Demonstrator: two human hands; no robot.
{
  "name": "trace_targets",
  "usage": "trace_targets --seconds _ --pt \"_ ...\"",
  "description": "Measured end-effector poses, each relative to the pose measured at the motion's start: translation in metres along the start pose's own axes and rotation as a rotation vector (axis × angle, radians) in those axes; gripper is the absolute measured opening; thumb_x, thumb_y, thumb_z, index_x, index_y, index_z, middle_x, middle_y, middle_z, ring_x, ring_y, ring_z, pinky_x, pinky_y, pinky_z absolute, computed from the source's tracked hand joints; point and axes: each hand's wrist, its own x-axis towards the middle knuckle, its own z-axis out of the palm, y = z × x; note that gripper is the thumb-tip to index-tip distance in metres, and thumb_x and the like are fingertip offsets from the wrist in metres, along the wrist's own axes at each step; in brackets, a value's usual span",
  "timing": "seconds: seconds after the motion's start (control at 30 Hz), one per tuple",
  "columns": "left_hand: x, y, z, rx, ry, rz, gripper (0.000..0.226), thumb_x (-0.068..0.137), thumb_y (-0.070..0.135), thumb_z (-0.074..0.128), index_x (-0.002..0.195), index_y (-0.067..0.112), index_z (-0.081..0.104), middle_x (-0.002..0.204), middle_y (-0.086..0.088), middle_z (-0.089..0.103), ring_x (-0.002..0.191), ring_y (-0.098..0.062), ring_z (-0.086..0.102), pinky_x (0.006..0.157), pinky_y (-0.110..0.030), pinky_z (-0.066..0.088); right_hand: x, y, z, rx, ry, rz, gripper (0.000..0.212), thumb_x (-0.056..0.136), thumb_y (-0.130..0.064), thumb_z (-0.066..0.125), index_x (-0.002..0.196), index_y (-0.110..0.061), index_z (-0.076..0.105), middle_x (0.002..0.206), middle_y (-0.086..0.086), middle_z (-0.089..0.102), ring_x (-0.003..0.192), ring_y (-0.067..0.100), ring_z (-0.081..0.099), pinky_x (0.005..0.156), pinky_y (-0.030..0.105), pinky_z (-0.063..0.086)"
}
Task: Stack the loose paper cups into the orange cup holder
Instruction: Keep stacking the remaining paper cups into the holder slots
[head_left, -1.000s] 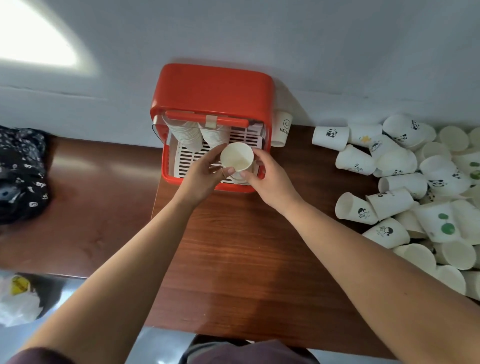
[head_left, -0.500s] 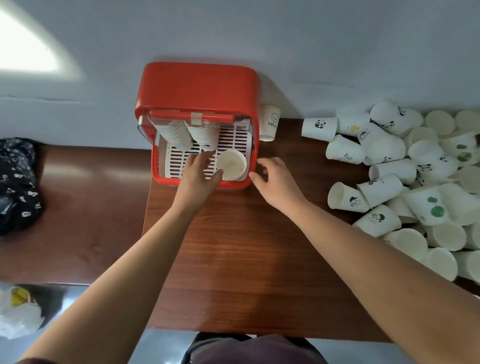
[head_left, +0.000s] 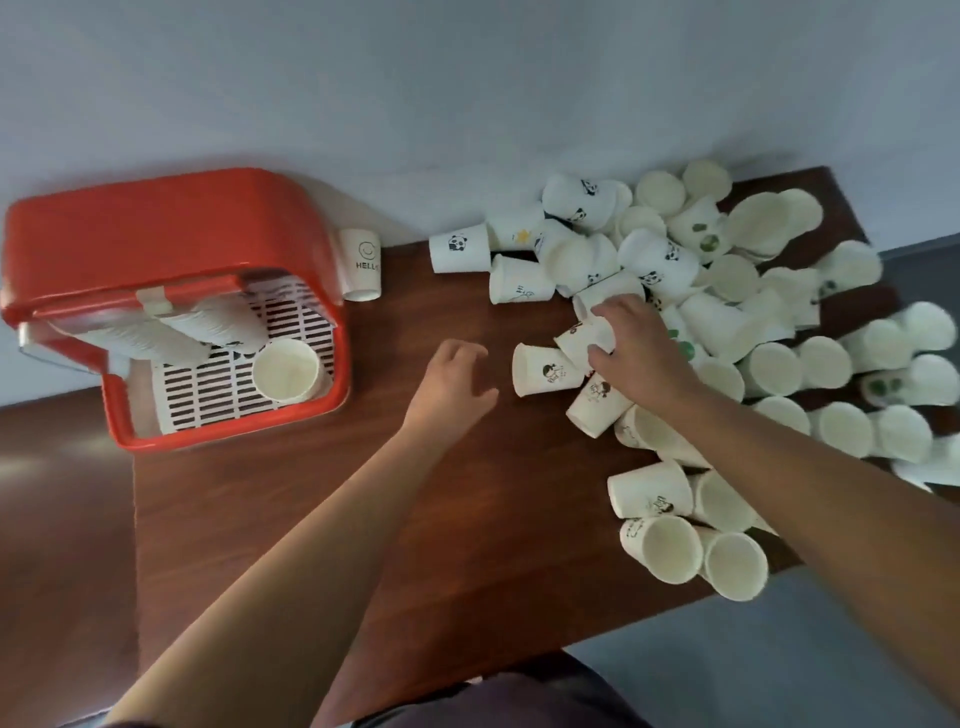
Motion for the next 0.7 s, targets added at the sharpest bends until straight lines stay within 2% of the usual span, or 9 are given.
trace_targets --seconds 0.07,0.13,0.23,0.37,0.47,0.53,0.63,0.7 --pt "0.023 0.011 0.020 0.116 -0.086 0.015 0.073 0.080 0.023 0.076 0.145 0.021 0.042 0.148 0.003 0.035 0.126 -0.017 0.048 0.103 -0.037 0.047 0.007 0.011 -0.001 -0.066 -0.048 -0.036 0.057 0.087 -0.016 0.065 0.141 -0.009 0.047 0.146 0.010 0.041 0.133 0.029 0.039 0.109 0.041 0.032" --pt "0.042 0.014 0.037 0.214 -0.171 0.025 0.087 0.076 0.025 0.080 0.150 0.023 0.035 0.155 0.000 0.029 0.139 -0.023 0.037 0.111 -0.044 0.040 0.014 0.018 0.003 -0.137 -0.120 -0.110 0.065 0.086 -0.015 0.065 0.146 -0.011 0.041 0.151 0.011 0.038 0.137 0.031 0.035 0.113 0.043 0.030" --pt "0.054 0.012 0.054 0.262 -0.206 0.037 0.089 0.075 0.027 0.082 0.150 0.027 0.034 0.157 0.000 0.030 0.143 -0.023 0.030 0.114 -0.048 0.035 0.025 0.024 0.012 -0.235 -0.206 -0.192 0.070 0.084 -0.010 0.065 0.148 -0.013 0.037 0.151 0.010 0.039 0.139 0.030 0.034 0.115 0.044 0.028" --pt "0.051 0.007 0.055 0.144 -0.168 0.059 0.081 0.076 0.025 0.080 0.146 0.021 0.039 0.145 0.000 0.042 0.136 -0.021 0.038 0.108 -0.042 0.040 0.035 0.027 0.021 -0.442 -0.234 -0.308 0.067 0.082 -0.006 0.064 0.144 -0.017 0.042 0.140 0.007 0.047 0.135 0.028 0.037 0.114 0.046 0.026" --pt "0.040 -0.003 0.039 0.042 -0.103 -0.003 0.075 0.075 0.032 0.079 0.141 0.027 0.043 0.135 0.004 0.043 0.127 -0.017 0.044 0.102 -0.035 0.043 0.040 0.024 0.026 -0.586 -0.243 -0.359 0.057 0.081 -0.012 0.064 0.135 -0.019 0.048 0.131 0.006 0.051 0.126 0.027 0.043 0.108 0.048 0.028" --pt "0.032 -0.009 0.023 -0.010 -0.053 -0.073 0.072 0.074 0.037 0.077 0.138 0.032 0.043 0.129 0.007 0.042 0.121 -0.016 0.049 0.100 -0.035 0.047 0.043 0.020 0.025 -0.624 -0.238 -0.377 0.053 0.081 -0.020 0.066 0.132 -0.019 0.050 0.125 0.006 0.052 0.118 0.028 0.047 0.102 0.047 0.031" --pt "0.013 -0.020 -0.002 -0.105 0.062 -0.141 0.072 0.077 0.035 0.079 0.139 0.033 0.044 0.128 0.003 0.040 0.114 -0.015 0.054 0.098 -0.034 0.052 0.047 0.007 0.018 -0.579 -0.255 -0.379 0.058 0.078 -0.038 0.068 0.130 -0.020 0.049 0.122 0.006 0.053 0.112 0.028 0.050 0.096 0.047 0.035" --pt "-0.004 -0.027 -0.017 -0.174 0.145 -0.146 0.071 0.080 0.030 0.079 0.143 0.029 0.045 0.130 -0.001 0.041 0.113 -0.012 0.055 0.091 -0.018 0.053 0.049 -0.009 0.009 -0.363 -0.270 -0.326 0.062 0.077 -0.043 0.070 0.131 -0.021 0.050 0.122 0.004 0.054 0.110 0.026 0.051 0.094 0.044 0.040"
